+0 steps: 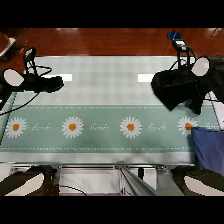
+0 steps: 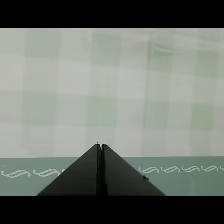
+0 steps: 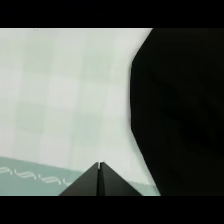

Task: Fold the shirts.

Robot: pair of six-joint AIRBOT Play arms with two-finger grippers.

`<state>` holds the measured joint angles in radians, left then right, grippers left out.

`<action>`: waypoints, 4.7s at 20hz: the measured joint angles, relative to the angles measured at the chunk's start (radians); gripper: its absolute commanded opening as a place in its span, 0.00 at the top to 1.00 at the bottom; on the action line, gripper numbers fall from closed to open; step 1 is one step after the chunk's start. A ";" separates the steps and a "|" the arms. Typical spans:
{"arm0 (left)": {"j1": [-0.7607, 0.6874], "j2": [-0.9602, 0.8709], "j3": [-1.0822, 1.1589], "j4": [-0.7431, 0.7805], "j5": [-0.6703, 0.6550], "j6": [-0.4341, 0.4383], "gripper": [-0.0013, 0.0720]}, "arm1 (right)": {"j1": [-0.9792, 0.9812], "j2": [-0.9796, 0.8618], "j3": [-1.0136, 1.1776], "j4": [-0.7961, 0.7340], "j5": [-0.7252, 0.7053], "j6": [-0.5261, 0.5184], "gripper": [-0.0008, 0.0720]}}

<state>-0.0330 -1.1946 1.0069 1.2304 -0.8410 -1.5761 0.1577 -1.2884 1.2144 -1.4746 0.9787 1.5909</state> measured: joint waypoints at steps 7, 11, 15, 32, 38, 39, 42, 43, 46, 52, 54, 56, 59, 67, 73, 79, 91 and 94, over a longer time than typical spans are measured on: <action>0.000 -0.005 0.000 0.000 0.021 0.001 0.29 | -0.011 -0.038 0.000 -0.289 -0.166 0.065 0.43; -0.001 -0.037 0.000 0.001 0.067 0.007 0.29 | -0.124 -0.136 0.000 -0.484 -0.264 0.251 0.44; -0.001 -0.077 0.000 0.003 0.103 0.015 0.29 | -0.280 -0.264 0.020 -0.451 -0.297 0.332 0.44; 0.002 0.156 0.060 0.011 -0.239 0.026 0.29 | -0.434 -0.111 0.416 0.289 -0.071 -0.180 0.96; -0.122 0.532 -0.253 -0.001 -0.205 -0.094 0.29 | -0.320 0.140 0.560 0.380 -0.087 -0.317 0.96; -0.138 0.571 -0.297 -0.003 -0.177 -0.116 0.29 | -0.292 0.167 0.582 0.385 -0.086 -0.330 0.96; -0.172 0.637 -0.399 -0.010 -0.121 -0.155 0.29 | -0.185 0.236 0.622 0.396 -0.082 -0.366 0.96; -0.177 0.646 -0.420 -0.011 -0.116 -0.161 0.29 | -0.143 0.252 0.629 0.398 -0.075 -0.374 0.96; -0.186 0.656 -0.456 -0.019 -0.092 -0.176 0.29 | -0.013 0.261 0.635 0.399 0.005 -0.389 0.96; -0.191 0.661 -0.475 -0.026 -0.012 -0.182 0.29 | 0.266 0.156 0.459 0.402 0.144 -0.388 0.96; -0.191 0.661 -0.476 -0.026 0.014 -0.183 0.29 | 0.345 0.097 0.350 0.411 0.136 -0.366 0.96; -0.191 0.661 -0.477 -0.026 0.035 -0.185 0.29 | 0.412 0.029 0.231 0.454 0.087 -0.348 0.96; -0.191 0.661 -0.478 -0.026 0.052 -0.185 0.29 | 0.484 -0.085 0.108 0.555 0.011 -0.333 0.52; -0.170 0.660 -0.477 -0.026 -0.010 -0.185 0.29 | 0.221 -0.094 0.069 0.575 0.076 -0.322 0.44; -0.047 0.556 -0.531 -0.064 -0.204 -0.165 0.29 | -0.327 0.115 -0.175 0.439 0.171 -0.270 0.44; -0.018 0.344 -0.587 -0.507 -0.011 0.180 0.29 | -0.513 0.222 -0.554 0.584 0.097 -0.328 0.44; -0.106 -0.005 -0.465 -0.862 0.040 0.524 0.96 | -0.188 0.144 -0.698 0.658 -0.016 -0.318 0.44; -0.111 -0.017 -0.442 -0.872 0.033 0.534 0.96 | -0.097 0.078 -0.691 0.720 -0.029 -0.322 0.60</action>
<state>-0.1440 -1.2118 0.5648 0.3588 -0.8078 -1.0420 0.0605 -1.2102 0.5232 -0.7547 0.9493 1.2686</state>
